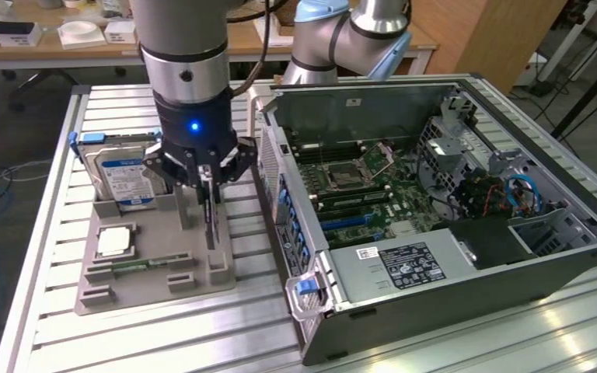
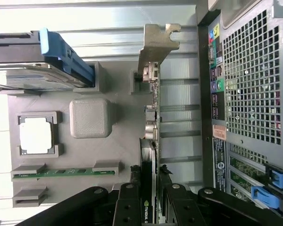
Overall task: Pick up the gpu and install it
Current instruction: 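Pick up the gpu and move the gpu toward the slot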
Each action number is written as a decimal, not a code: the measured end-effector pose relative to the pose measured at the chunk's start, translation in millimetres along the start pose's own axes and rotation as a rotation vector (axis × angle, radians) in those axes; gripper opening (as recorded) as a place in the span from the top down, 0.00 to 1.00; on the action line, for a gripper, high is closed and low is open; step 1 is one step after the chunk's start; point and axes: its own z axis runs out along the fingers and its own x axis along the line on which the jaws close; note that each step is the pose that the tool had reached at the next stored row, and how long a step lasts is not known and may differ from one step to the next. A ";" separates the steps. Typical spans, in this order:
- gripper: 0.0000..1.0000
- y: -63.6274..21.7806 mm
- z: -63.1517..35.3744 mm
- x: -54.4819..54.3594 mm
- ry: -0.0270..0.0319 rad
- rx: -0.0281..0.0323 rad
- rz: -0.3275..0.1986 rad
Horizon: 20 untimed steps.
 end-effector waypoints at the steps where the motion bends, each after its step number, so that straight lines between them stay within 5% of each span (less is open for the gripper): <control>1: 0.74 0.1 -2.9 -0.1 0.0000 0.0000 0.000; 4: 0.74 0.3 -11.0 -0.3 0.0002 0.0001 0.000; 16: 0.74 0.3 -11.1 -0.3 0.0001 0.0000 0.000; 20: 0.74 0.6 -18.2 -0.5 0.0001 0.0000 0.000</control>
